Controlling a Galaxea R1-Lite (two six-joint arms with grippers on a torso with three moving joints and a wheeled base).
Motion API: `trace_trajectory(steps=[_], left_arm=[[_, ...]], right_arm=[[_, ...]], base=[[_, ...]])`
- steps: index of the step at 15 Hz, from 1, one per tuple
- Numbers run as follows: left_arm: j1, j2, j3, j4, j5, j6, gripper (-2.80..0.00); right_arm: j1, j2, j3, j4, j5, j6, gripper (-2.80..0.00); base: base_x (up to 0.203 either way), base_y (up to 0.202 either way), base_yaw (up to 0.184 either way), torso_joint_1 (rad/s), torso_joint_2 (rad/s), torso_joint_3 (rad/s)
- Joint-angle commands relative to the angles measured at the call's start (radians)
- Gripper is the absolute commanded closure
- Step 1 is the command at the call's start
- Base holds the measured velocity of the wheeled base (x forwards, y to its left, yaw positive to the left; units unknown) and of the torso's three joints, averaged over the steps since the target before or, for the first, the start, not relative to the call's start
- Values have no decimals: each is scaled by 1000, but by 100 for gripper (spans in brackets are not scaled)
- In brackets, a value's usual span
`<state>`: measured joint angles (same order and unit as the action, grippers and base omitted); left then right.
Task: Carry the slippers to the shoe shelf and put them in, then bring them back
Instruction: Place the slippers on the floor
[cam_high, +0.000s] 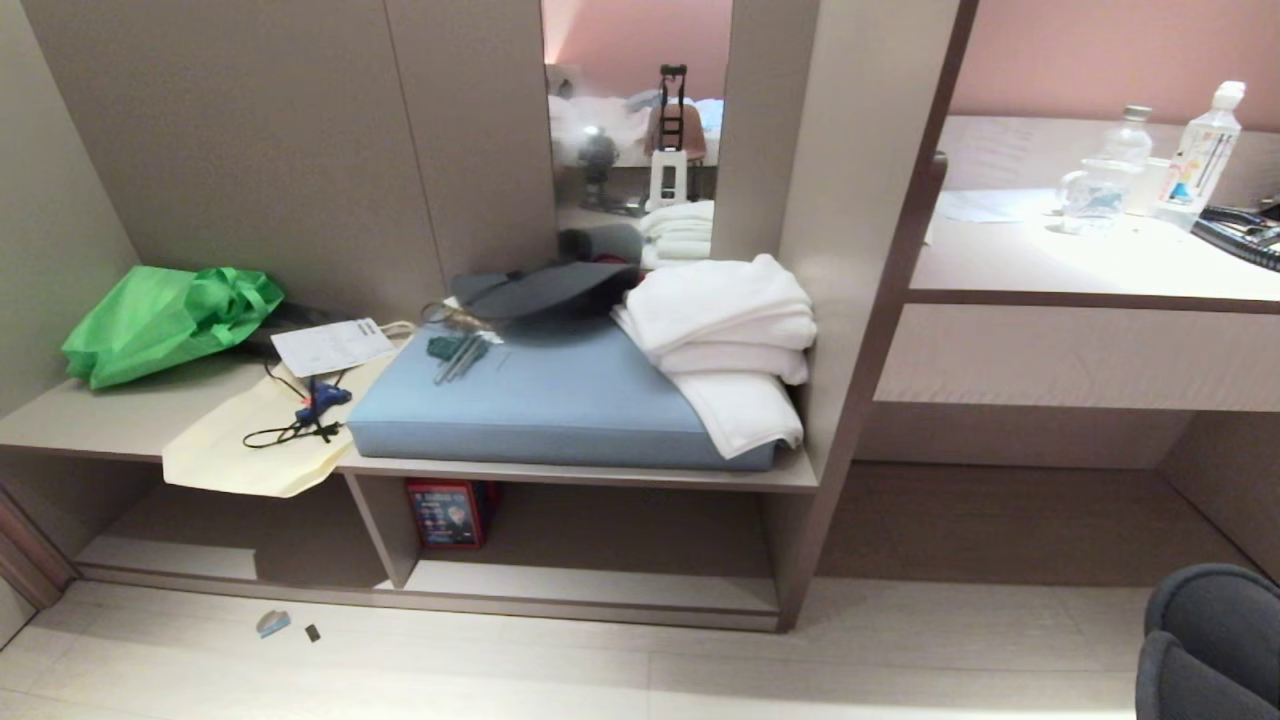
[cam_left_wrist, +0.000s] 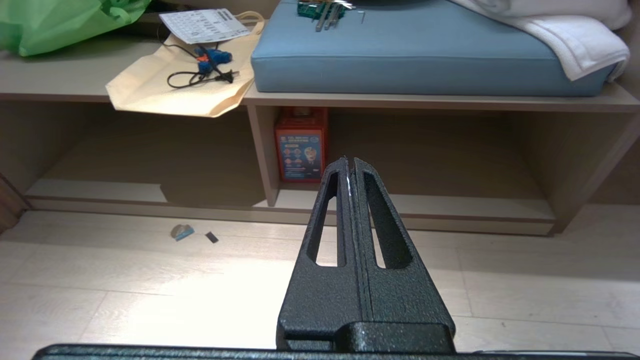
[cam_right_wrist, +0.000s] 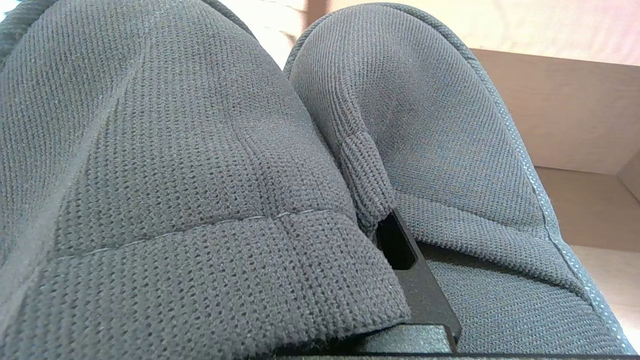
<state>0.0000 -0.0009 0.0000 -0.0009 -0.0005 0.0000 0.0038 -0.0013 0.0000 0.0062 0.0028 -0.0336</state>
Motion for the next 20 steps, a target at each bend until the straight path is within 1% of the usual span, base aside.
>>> trace_trajectory(steps=[1,7,9,11,20], left_arm=[[0,1,0,-1,0,0,0],[0,1,0,-1,-1,0,0],[0,1,0,-1,-1,0,0],[0,1,0,-1,-1,0,0],[0,1,0,-1,-1,0,0]], right_arm=[[1,0,0,0,0,0,0],[1,0,0,0,0,4,0],[1,0,0,0,0,6,0],[1,0,0,0,-2,29,0],[1,0,1,0,-3,24,0]], base=[[0,-195,2,2,2,5],[0,-195,3,2,2,3],[0,-103,3,4,3,1],[0,0,0,0,0,0],[0,0,0,0,0,0]])
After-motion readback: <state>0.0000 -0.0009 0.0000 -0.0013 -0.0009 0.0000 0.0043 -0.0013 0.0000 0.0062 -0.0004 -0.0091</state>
